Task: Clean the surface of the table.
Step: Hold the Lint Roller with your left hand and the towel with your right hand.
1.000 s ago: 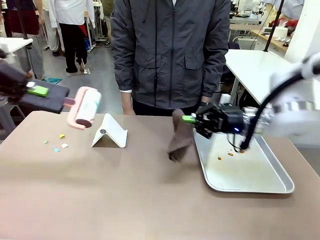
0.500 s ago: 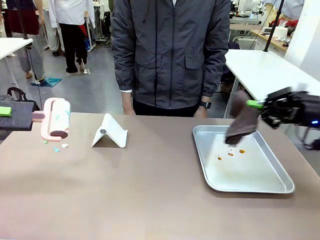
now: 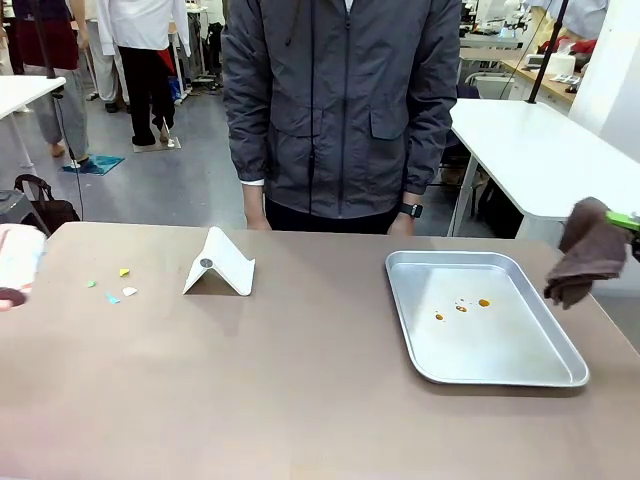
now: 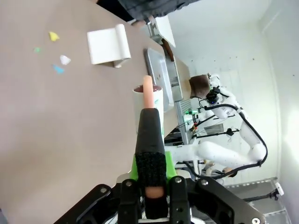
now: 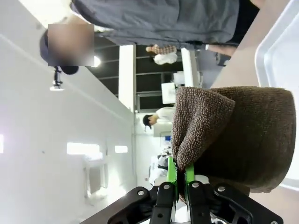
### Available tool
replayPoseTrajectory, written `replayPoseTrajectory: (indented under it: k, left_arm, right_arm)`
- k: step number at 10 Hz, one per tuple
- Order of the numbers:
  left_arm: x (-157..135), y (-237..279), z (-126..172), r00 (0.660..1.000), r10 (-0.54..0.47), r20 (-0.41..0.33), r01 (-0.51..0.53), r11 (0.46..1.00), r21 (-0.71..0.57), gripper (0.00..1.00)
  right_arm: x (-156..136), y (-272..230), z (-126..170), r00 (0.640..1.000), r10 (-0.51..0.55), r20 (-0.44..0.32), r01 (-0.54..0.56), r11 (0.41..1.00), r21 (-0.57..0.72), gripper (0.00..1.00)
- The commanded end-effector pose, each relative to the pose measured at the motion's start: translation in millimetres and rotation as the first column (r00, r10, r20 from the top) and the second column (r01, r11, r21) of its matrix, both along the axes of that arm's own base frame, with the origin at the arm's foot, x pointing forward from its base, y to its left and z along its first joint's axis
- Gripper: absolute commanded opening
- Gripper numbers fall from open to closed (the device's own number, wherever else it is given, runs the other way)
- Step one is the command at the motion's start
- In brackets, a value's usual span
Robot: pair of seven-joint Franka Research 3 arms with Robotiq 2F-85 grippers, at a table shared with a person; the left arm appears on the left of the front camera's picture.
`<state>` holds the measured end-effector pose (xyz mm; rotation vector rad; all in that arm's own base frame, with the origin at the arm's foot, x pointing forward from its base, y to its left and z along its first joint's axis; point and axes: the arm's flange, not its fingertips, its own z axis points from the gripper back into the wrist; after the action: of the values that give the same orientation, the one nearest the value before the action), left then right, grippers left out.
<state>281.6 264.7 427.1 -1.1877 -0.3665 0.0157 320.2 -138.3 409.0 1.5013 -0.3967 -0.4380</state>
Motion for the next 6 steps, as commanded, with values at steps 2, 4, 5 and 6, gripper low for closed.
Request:
replayPoseTrajectory:
  k: [2,4,5,6]
  left_arm:
    - [6.2,44.7,-11.5,1.000,-0.011,0.022,0.012,0.999,-0.038,0.20]
    - [20.8,42.8,-21.5,0.998,0.036,0.044,-0.033,0.997,-0.068,0.20]
    - [4.5,43.2,-13.9,1.000,0.012,0.013,-0.012,1.000,-0.010,0.20]
    - [4.5,43.2,-13.9,1.000,0.012,0.013,-0.012,1.000,-0.010,0.20]
  right_arm:
    - [-82.0,30.0,-56.3,0.994,-0.105,0.012,0.103,0.991,0.087,0.00]
    - [-84.1,36.5,-67.8,0.988,-0.139,0.063,0.136,0.989,0.057,0.00]
    - [-20.0,-44.2,-43.4,0.995,-0.101,-0.016,0.102,0.992,0.074,0.00]
    - [-20.0,-44.2,-43.4,0.995,-0.101,-0.016,0.102,0.992,0.074,0.00]
